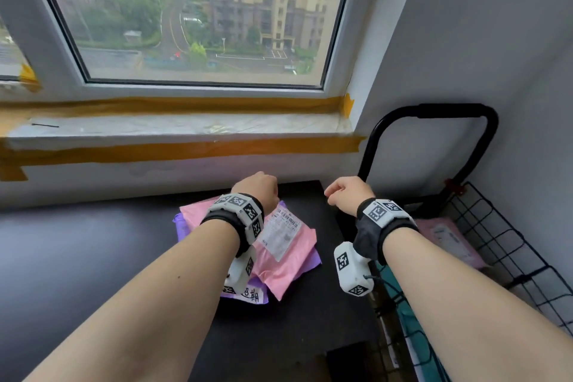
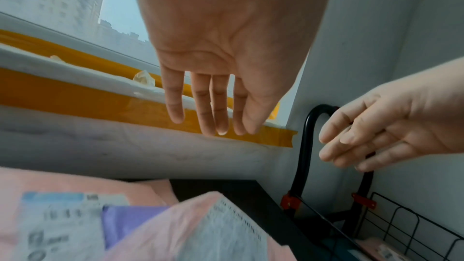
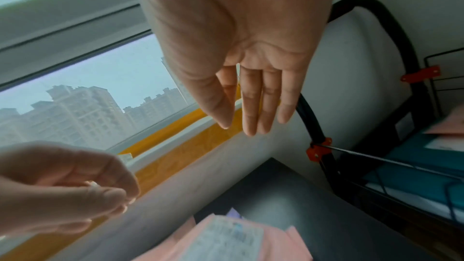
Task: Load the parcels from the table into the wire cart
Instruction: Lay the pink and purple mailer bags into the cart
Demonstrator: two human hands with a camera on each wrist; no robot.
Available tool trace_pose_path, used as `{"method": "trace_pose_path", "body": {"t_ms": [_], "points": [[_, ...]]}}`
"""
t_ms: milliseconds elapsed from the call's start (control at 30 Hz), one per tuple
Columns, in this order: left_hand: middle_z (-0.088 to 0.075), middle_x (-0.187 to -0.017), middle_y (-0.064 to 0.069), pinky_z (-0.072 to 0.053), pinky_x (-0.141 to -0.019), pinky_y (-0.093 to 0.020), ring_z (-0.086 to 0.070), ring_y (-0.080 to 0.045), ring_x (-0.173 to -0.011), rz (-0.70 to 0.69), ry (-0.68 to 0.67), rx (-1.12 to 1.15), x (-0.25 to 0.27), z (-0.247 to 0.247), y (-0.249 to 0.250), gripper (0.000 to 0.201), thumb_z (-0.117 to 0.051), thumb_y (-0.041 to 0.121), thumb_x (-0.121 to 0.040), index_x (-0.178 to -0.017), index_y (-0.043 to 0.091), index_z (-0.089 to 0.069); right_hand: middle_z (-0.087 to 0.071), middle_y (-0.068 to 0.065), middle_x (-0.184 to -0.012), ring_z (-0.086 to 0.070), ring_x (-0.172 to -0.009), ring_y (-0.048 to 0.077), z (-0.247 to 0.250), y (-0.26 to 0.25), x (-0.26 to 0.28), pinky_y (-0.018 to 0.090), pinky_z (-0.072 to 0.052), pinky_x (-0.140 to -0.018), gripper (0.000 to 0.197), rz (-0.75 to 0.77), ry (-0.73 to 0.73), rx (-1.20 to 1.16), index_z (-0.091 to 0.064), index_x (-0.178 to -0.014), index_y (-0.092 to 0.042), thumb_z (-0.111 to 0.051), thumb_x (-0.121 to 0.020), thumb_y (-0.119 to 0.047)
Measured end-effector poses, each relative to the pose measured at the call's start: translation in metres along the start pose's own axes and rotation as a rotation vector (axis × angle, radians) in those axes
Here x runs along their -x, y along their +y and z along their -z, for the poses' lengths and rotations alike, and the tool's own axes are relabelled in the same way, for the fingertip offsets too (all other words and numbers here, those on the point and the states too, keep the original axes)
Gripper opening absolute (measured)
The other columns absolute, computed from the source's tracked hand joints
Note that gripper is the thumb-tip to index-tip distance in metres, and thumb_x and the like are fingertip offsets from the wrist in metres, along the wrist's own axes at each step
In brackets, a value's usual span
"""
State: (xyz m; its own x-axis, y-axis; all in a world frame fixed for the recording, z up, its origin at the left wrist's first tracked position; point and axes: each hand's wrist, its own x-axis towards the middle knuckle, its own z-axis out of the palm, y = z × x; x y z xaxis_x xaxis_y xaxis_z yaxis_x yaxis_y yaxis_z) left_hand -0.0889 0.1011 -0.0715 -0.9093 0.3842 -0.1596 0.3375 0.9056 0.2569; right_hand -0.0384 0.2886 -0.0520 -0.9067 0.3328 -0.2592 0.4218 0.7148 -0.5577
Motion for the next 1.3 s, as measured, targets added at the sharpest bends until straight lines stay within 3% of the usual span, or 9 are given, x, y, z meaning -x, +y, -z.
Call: {"method": "trace_pose_path", "body": {"t_ms": [133,400,567,733,867,967,1033,1200,1300], "points": [[-0.048,-0.126,-0.009,-0.047,-0.091,-0.037,-0.054,-0.028,-0.111,0.054,-0.071,0.024,0.002,-0.03,-0.012,0.027,-0.053,0.022,-0.091,-0.117,0.016,-0.057,-0.067,-0.003,-0.087,-0.062,-0.096,0.019,-0.03,0.016,-0.002,0.02,-0.044,-0.074,0.017,-0.068,-0.109,0.065,-0.073,-0.084,-0.019,-0.06,-0.084,-0.009],[-0.063,-0.114,-0.01,-0.042,-0.075,-0.03,-0.061,-0.028,-0.102,0.181,-0.189,-0.024,-0.015,-0.071,-0.02,0.029,-0.05,0.025,-0.095,-0.118,0.008,-0.055,-0.068,0.009,-0.071,-0.06,-0.055,0.02,-0.094,0.049,-0.015,0.022,-0.047,-0.051,0.022,-0.335,-0.363,0.029,-0.063,-0.09,-0.005,-0.052,-0.085,-0.023],[-0.065,-0.105,-0.01,-0.043,-0.07,-0.031,-0.06,-0.027,-0.087,0.216,-0.176,-0.04,-0.024,-0.086,-0.021,0.024,-0.042,0.02,-0.099,-0.108,0.007,-0.059,-0.071,0.01,-0.077,-0.07,-0.07,0.022,-0.105,0.045,-0.021,0.028,-0.058,-0.069,0.019,-0.319,-0.424,-0.007,-0.064,-0.098,-0.004,-0.056,-0.082,-0.012],[-0.06,-0.113,-0.013,-0.044,-0.077,-0.036,-0.06,-0.032,-0.099,0.242,-0.117,0.164,-0.026,-0.077,-0.011,0.022,-0.038,0.019,-0.099,-0.109,0.006,-0.053,-0.06,0.008,-0.084,-0.06,-0.063,0.016,-0.095,0.037,-0.023,0.022,-0.053,-0.053,0.006,-0.211,-0.385,-0.04,-0.061,-0.09,-0.01,-0.055,-0.089,-0.008],[-0.06,-0.112,-0.017,-0.039,-0.079,-0.035,-0.055,-0.034,-0.105,0.257,-0.023,0.409,-0.024,-0.05,0.001,0.022,-0.039,0.018,-0.099,-0.111,0.003,-0.049,-0.057,0.011,-0.088,-0.061,-0.082,0.027,-0.08,0.032,-0.017,0.041,-0.057,-0.082,0.006,-0.223,-0.199,0.021,-0.053,-0.085,-0.012,-0.052,-0.085,-0.018],[-0.058,-0.095,-0.008,-0.035,-0.075,-0.031,-0.051,-0.027,-0.092,0.259,0.036,0.589,-0.017,-0.035,0.009,0.012,-0.04,0.019,-0.097,-0.091,0.013,-0.048,-0.06,0.009,-0.102,-0.063,-0.095,0.03,-0.059,0.034,-0.007,0.046,-0.054,-0.088,0.031,-0.255,0.009,-0.117,-0.055,-0.108,-0.012,-0.057,-0.082,-0.029],[-0.052,-0.08,0.002,-0.032,-0.072,-0.028,-0.047,-0.023,-0.086,0.259,0.049,0.688,-0.01,-0.032,0.016,0.018,-0.043,0.018,-0.095,-0.077,0.019,-0.042,-0.065,0.01,-0.099,-0.065,-0.094,0.033,-0.048,0.036,0.002,0.049,-0.054,-0.086,0.024,-0.251,0.019,-0.18,-0.061,-0.097,-0.01,-0.056,-0.082,-0.029],[-0.064,-0.105,-0.011,-0.043,-0.077,-0.028,-0.057,-0.031,-0.098,0.196,0.08,0.94,0.005,-0.041,0.045,0.03,-0.042,0.031,-0.094,-0.103,0.007,-0.057,-0.051,0.005,-0.072,-0.052,-0.082,0.025,-0.024,0.046,0.034,0.029,-0.04,-0.073,0.026,-0.237,0.082,-0.143,-0.042,-0.062,-0.013,-0.047,-0.087,-0.009],[-0.062,-0.105,-0.014,-0.05,-0.089,-0.047,-0.058,-0.032,-0.103,0.136,0.088,0.991,0.016,-0.049,0.067,0.03,-0.035,0.032,-0.098,-0.097,0.01,-0.055,-0.055,0.013,-0.091,-0.048,-0.087,0.026,-0.01,0.059,0.058,0.029,-0.034,-0.072,0.024,-0.242,0.161,-0.101,-0.04,-0.068,-0.013,-0.044,-0.092,-0.011]]}}
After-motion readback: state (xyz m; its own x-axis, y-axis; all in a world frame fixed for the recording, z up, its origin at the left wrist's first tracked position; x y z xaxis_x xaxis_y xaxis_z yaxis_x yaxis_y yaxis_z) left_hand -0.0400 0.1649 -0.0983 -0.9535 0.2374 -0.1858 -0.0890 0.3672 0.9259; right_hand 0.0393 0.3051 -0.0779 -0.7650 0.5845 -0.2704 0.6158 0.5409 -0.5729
